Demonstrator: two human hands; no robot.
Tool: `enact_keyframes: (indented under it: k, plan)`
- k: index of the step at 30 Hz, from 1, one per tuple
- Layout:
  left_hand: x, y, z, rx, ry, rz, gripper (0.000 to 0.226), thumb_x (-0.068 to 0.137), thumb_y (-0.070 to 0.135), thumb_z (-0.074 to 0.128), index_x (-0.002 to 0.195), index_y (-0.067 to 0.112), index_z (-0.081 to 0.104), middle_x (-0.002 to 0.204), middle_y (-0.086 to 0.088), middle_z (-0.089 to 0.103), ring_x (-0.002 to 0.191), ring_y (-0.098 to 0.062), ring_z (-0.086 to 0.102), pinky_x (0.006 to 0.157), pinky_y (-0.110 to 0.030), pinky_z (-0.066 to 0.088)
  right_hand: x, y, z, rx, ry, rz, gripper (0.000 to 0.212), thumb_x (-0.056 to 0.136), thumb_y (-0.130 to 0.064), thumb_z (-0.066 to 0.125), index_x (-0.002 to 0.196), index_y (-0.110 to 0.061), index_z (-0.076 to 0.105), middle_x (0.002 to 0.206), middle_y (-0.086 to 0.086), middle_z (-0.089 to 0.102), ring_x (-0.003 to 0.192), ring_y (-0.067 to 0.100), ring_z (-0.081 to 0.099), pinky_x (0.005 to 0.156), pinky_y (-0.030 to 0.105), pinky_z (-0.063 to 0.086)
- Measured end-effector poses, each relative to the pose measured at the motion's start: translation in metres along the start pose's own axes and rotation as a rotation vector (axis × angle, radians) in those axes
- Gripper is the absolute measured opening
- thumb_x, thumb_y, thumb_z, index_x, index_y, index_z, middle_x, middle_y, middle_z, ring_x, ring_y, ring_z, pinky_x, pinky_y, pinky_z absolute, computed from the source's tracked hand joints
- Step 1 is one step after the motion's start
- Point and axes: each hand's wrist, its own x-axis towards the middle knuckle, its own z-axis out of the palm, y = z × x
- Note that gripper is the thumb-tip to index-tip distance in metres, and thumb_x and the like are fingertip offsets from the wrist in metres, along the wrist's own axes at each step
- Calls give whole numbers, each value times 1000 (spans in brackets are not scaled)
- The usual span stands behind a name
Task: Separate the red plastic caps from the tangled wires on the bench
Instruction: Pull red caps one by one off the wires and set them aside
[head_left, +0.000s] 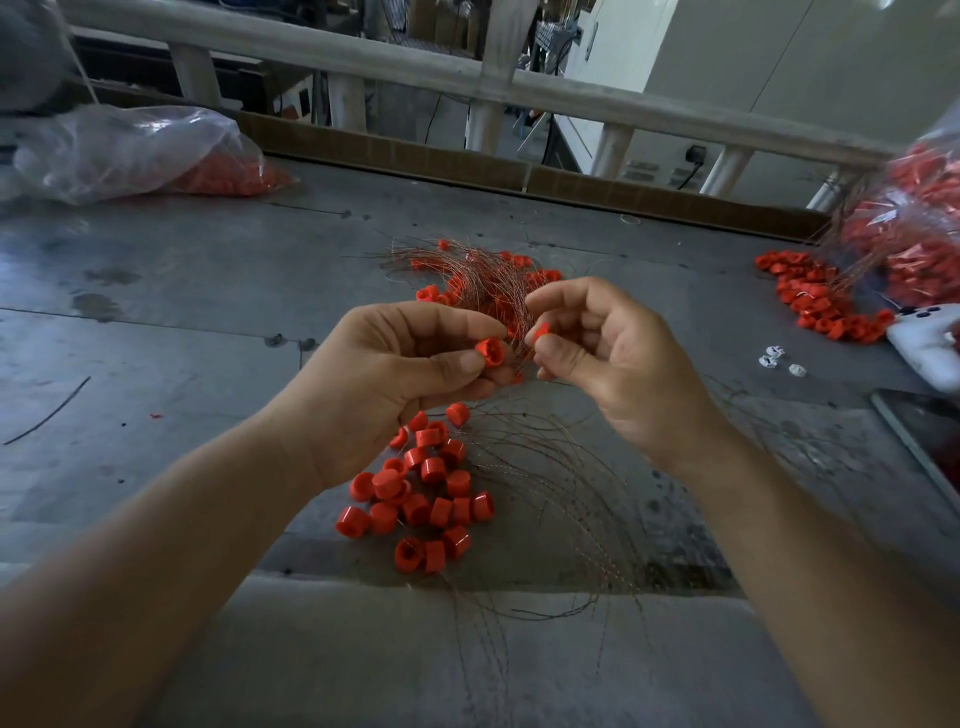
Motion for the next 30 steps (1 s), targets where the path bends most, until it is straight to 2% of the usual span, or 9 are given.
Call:
enact_keyframes:
  k: [4, 8, 11, 16, 21, 30]
  plan:
    - [0, 0, 1, 69, 23, 33, 25, 61, 7, 60, 77, 19, 76, 77, -4, 73, 74, -14, 70, 65, -18, 54, -2, -1, 8, -10, -1, -69, 15, 73, -19, 63, 87, -25, 59, 78, -10, 60, 76, 1, 58, 73, 19, 50]
    - [1, -1, 0, 66, 54, 30, 23, 60, 7, 61, 75, 17, 75, 77, -5, 73, 74, -16, 70, 66, -19, 55, -3, -1, 14, -45, 36, -126, 20, 71, -17, 65, 88, -26, 61, 80, -11, 62, 77, -1, 61, 71, 12, 47]
    - [0, -1, 0, 119, 61, 47, 21, 60, 8, 62, 77, 17, 73, 76, -6, 72, 73, -16, 70, 65, -19, 54, -4, -1, 16, -23, 64, -114, 20, 68, -18, 66, 86, -24, 62, 78, -9, 63, 76, 2, 63, 71, 15, 49]
    - [0, -2, -1, 182, 68, 55, 20, 59, 11, 64, 72, 22, 74, 77, -5, 73, 72, -17, 70, 66, -18, 54, -6, -2, 19, -134, 92, -152, 21, 69, -18, 69, 87, -26, 63, 86, -1, 66, 80, 8, 65, 73, 21, 53]
    - [0, -3, 0, 209, 75, 53, 20, 59, 10, 64, 72, 23, 74, 77, -5, 73, 72, -16, 70, 65, -16, 53, -7, -1, 20, -213, 125, -186, 30, 70, -8, 72, 95, -21, 63, 84, -1, 66, 79, 9, 65, 72, 19, 53]
    - [0, -1, 2, 192, 35, 8, 21, 59, 11, 63, 73, 22, 75, 74, -3, 73, 70, -13, 70, 62, -15, 53, -7, -2, 20, -277, 137, -218, 29, 68, -8, 75, 94, -17, 65, 82, -5, 64, 79, 8, 64, 71, 20, 53]
